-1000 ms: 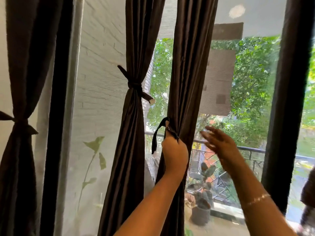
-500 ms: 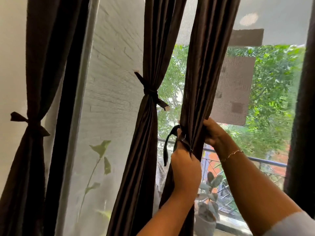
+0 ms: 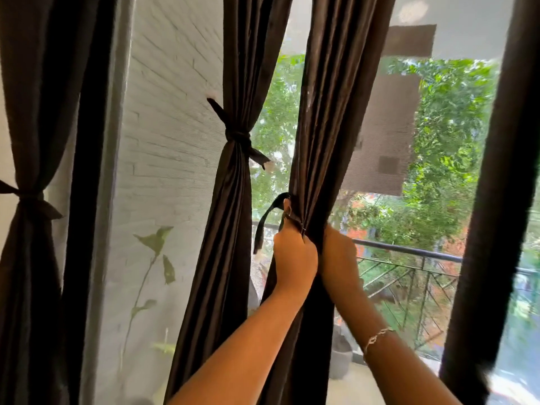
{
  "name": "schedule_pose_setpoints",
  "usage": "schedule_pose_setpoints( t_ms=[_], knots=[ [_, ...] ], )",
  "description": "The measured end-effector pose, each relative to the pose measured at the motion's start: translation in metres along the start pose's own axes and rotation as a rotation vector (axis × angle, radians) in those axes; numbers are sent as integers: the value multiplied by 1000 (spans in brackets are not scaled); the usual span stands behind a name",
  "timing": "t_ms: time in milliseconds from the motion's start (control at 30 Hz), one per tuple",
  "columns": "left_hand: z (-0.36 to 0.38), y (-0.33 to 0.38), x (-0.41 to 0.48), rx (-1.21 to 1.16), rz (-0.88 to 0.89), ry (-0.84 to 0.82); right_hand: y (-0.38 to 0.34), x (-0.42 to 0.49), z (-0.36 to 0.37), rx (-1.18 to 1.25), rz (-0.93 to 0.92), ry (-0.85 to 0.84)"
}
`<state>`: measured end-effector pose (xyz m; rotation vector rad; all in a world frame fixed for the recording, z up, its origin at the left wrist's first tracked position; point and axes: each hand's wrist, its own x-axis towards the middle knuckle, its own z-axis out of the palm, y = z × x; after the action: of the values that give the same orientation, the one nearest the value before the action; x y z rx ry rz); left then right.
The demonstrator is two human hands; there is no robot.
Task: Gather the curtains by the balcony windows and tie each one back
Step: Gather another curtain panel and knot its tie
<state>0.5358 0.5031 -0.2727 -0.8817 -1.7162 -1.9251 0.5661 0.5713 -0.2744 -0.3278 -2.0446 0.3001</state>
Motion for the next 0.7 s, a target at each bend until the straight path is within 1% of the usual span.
schedule_pose_setpoints(
  t_ms=[100, 200, 267, 300, 367, 400, 433, 467, 500, 533, 567, 600, 633, 667, 700],
  knots=[
    [6, 2, -1, -72, -41, -61, -6, -15, 5, -9, 32, -55],
    [2, 2, -5, -164, 44, -215, -4, -26, 5, -10, 121, -69],
    [3, 1, -4, -143, 56, -257, -2, -34, 6, 28, 145, -84],
    [4, -1, -2, -108, 41, -248, -3, -37, 5, 30, 113, -87],
    [4, -3, 3, -93, -9, -203, 0, -39, 0, 48, -34, -113],
    [2, -3, 5, -109, -37, -184, 4, -38, -3, 98, -96, -170],
    [0, -4, 7, -134, -65, -167, 9, -36, -10, 239, -95, -265],
    [-3, -5, 10, -164, -89, -159, 12, -32, -20, 436, -45, -348],
    [-6, -8, 13, -201, -118, -164, 19, -27, -29, 609, 15, -358],
    [-9, -11, 15, -239, -152, -174, 30, -20, -35, 722, 60, -276],
    [-12, -13, 17, -271, -190, -185, 39, -9, -39, 753, 88, -148],
    [-14, -14, 17, -309, -231, -202, 49, 3, -42, 696, 89, -53],
    [-15, -16, 18, -352, -268, -219, 54, 14, -44, 629, 90, -29],
    [-16, -15, 17, -400, -300, -231, 54, 24, -44, 582, 86, -74],
    [-17, -14, 16, -448, -319, -241, 52, 33, -41, 581, 79, -171]
  ],
)
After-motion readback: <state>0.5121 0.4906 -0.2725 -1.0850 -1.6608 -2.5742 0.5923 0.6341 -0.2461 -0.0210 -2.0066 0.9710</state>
